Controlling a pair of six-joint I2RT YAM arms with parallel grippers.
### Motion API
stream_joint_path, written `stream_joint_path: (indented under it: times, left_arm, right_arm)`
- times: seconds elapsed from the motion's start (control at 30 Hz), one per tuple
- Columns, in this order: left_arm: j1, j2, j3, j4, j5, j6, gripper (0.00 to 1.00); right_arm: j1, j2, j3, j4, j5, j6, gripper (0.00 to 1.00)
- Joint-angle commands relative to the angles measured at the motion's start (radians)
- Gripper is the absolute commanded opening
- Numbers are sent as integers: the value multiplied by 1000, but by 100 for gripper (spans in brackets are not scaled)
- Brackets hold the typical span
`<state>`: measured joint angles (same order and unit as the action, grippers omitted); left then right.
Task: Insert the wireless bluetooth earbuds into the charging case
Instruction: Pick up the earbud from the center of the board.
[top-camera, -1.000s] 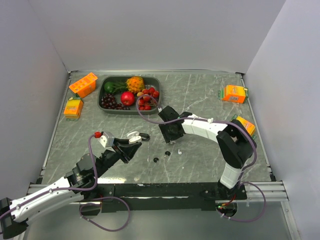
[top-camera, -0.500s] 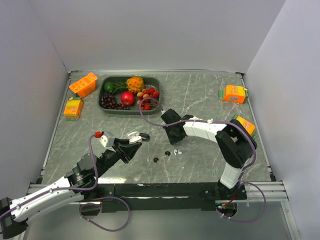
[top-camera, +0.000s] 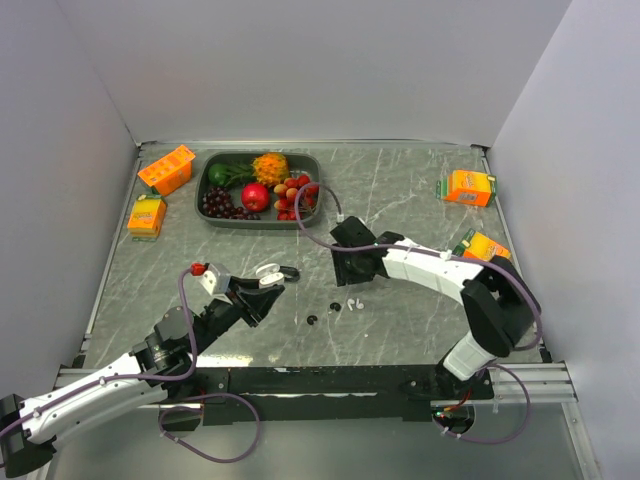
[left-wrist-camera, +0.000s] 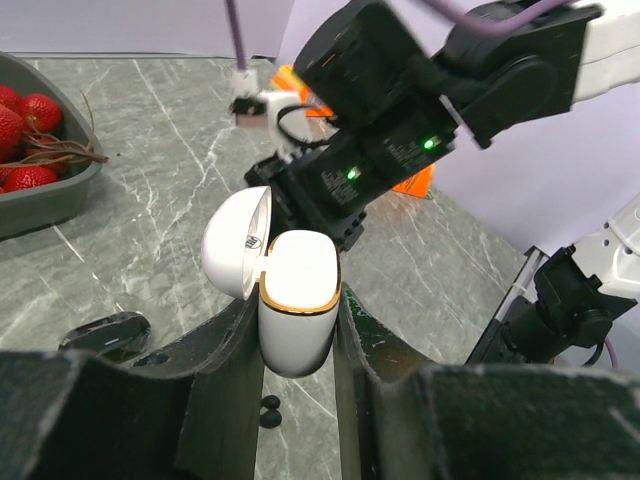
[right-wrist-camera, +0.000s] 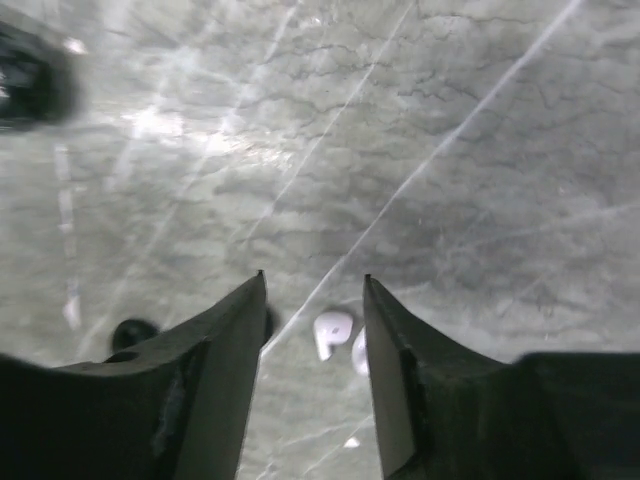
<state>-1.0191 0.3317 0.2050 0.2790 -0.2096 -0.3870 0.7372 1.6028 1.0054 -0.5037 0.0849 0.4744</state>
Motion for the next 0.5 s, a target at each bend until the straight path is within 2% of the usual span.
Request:
stream_joint_path:
  times: [0.0,0.2,0.47]
  left_arm:
    - [-6,9,27,43,15,-4,1]
    - [-4,12,22,49,22,-9,1]
    - [-4,10,24,51,24,-10,1]
  right_arm:
    - [21,-78,-50,-16,-7,59,48]
    - [39,-43,-88,5,-5,52,43]
    - [57,-4,-65,1,1,30,44]
